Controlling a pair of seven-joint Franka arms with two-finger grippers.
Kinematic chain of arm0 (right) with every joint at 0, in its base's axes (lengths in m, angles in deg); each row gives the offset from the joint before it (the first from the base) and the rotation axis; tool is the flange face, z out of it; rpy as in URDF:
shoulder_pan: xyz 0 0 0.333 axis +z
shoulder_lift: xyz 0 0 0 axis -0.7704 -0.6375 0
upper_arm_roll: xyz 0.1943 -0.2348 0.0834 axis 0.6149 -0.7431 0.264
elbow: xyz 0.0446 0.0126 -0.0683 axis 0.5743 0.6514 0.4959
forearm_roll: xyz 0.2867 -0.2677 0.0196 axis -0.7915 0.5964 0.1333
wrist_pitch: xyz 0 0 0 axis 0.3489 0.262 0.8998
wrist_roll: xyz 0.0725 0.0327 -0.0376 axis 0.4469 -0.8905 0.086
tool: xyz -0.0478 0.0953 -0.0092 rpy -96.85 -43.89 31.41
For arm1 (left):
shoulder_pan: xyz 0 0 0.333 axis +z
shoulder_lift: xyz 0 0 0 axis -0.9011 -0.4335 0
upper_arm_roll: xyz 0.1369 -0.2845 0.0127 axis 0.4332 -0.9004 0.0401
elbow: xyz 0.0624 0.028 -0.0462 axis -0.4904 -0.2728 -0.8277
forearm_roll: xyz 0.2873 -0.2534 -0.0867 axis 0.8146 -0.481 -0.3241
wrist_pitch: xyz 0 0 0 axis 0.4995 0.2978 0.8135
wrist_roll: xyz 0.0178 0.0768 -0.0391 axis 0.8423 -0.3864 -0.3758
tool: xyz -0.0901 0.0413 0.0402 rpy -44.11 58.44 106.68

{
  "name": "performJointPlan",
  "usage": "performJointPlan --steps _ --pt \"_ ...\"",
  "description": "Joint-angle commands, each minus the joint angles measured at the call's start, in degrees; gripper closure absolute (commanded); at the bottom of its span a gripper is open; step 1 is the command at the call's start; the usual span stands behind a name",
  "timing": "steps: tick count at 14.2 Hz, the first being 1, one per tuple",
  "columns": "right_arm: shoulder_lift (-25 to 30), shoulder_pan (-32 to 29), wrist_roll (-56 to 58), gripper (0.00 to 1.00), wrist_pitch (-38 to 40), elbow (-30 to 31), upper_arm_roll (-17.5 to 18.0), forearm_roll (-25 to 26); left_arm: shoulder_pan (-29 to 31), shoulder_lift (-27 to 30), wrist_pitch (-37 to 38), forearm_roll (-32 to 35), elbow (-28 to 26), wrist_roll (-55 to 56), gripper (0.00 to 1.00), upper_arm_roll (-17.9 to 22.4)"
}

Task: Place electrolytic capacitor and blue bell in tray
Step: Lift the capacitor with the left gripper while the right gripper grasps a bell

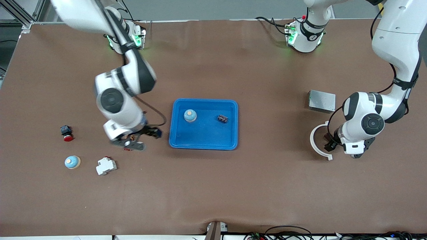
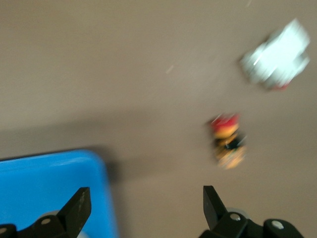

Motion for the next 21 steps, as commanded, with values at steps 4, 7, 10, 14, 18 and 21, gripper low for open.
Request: performJointPlan --steps 4,7,10,14,18,21 --pt "-10.90 -17.82 34.21 0.00 -4.15 -7.50 1.39 0.09 0.53 -0.90 -2.07 1.32 -0.36 0.44 0.66 -0.48" --pt "-15.75 -22.67 43.19 0.00 -5.29 -10.41 1.56 0.00 0.53 -0.38 -2.07 1.23 -0.36 0.44 1.00 -0.48" --pt "-19.26 -26.44 51.19 0.00 -5.29 -14.44 1.83 -0.69 0.44 0.94 -1.37 1.32 -0.27 -0.17 1.00 -0.48" --pt "-25.59 -29.88 62.89 0.00 -4.76 -22.53 1.74 -4.30 0.18 3.22 1.78 1.32 1.30 -0.44 1.00 -0.83" --pt "-27.09 -31.64 67.38 0.00 -4.94 -24.13 1.65 -4.21 -0.17 3.58 12.07 -1.91 8.33 0.79 1.00 -4.43" --pt "-28.41 -33.22 69.05 0.00 -5.29 -23.69 1.65 -4.48 -0.70 3.49 13.92 -5.53 10.53 3.51 1.00 -6.98"
